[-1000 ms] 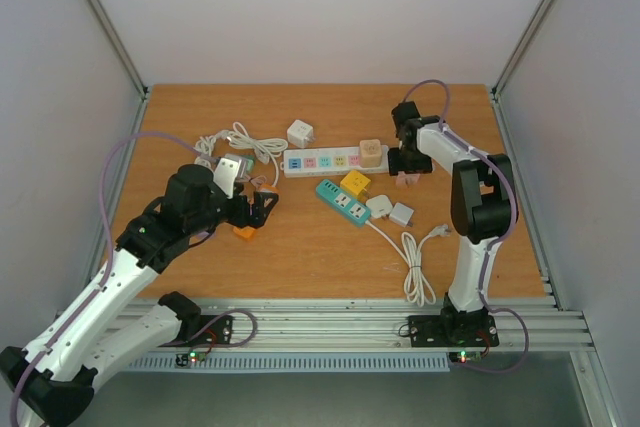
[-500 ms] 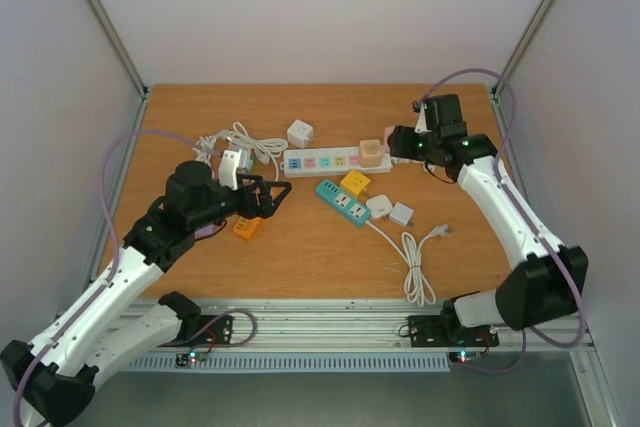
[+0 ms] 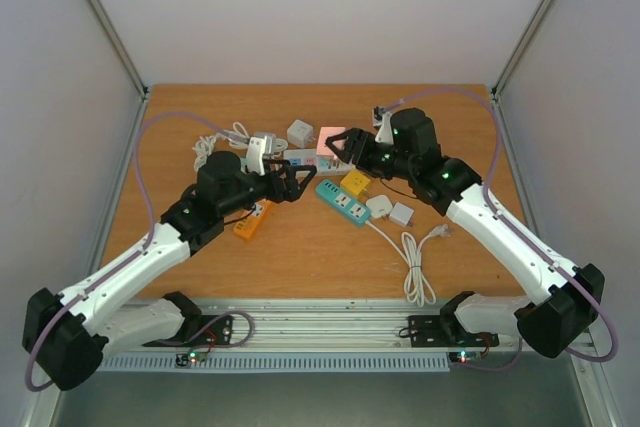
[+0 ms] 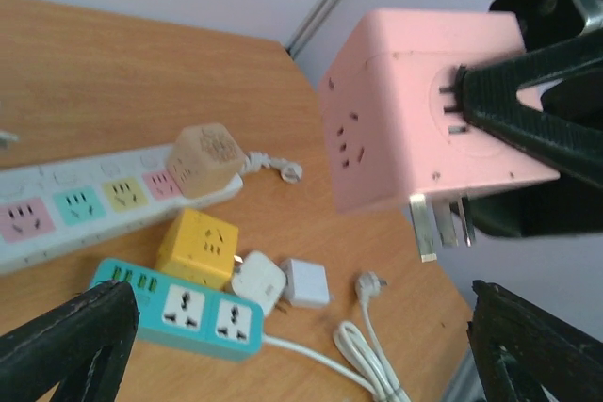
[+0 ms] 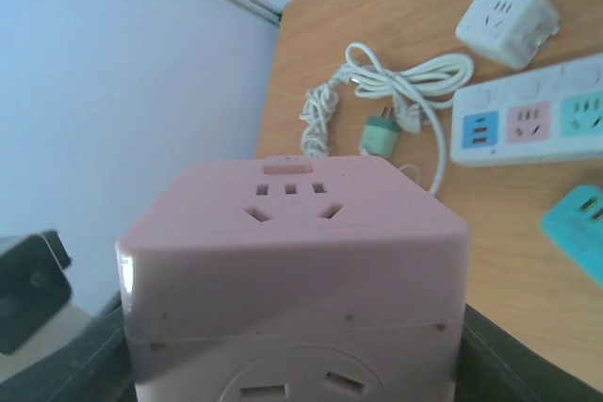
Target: Insert the plug
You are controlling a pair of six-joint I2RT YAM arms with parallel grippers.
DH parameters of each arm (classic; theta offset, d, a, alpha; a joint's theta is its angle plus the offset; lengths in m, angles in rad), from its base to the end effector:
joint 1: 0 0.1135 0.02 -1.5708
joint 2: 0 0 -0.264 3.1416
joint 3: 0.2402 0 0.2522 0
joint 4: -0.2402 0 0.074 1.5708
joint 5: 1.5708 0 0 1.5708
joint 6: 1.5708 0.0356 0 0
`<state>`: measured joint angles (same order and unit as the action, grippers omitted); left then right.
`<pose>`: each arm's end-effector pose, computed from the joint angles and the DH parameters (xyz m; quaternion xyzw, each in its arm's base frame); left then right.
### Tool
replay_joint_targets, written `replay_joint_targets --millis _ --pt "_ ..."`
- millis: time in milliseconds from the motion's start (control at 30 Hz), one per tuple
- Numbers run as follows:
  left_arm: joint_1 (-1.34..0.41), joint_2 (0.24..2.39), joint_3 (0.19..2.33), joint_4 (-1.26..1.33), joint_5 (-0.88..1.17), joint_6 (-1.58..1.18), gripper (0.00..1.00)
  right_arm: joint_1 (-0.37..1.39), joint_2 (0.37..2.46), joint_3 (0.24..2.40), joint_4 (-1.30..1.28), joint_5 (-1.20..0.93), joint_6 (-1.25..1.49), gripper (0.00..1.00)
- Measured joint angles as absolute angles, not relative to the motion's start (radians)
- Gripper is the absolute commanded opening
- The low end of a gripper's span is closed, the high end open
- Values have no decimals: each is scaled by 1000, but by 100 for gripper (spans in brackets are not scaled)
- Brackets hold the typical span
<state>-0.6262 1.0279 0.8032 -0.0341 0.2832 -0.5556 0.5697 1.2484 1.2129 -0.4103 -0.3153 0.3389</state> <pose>0.1889 -0.1489 0.3158 0.1137 0.7810 -0.4293 0.4392 0.2303 0.1606 0.3687 -0.1794 0.8202 0.3505 0.4150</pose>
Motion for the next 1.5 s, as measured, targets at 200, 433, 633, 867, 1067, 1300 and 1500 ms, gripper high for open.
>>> replay_joint_targets --millis 200,433,633,867,1067,1300,1500 --pt "-655 1069 781 140 193 -494 98 593 1262 1192 -340 -284 599 54" --pt "-678 1126 770 271 207 -478 99 624 1306 1192 -295 -245 741 55" --pt "-682 1176 768 351 219 -491 99 645 1338 1192 -276 -239 817 57" --pt "-684 1229 768 371 223 -487 83 693 1342 1192 -277 -217 860 58" --pt "-685 1234 768 370 218 -452 57 701 1342 1193 -287 -201 878 61" --pt "-685 1245 770 376 269 -401 47 694 1314 1193 -327 -184 842 86" --pt "-685 1245 772 418 359 -303 45 605 1235 1190 -372 -313 733 89"
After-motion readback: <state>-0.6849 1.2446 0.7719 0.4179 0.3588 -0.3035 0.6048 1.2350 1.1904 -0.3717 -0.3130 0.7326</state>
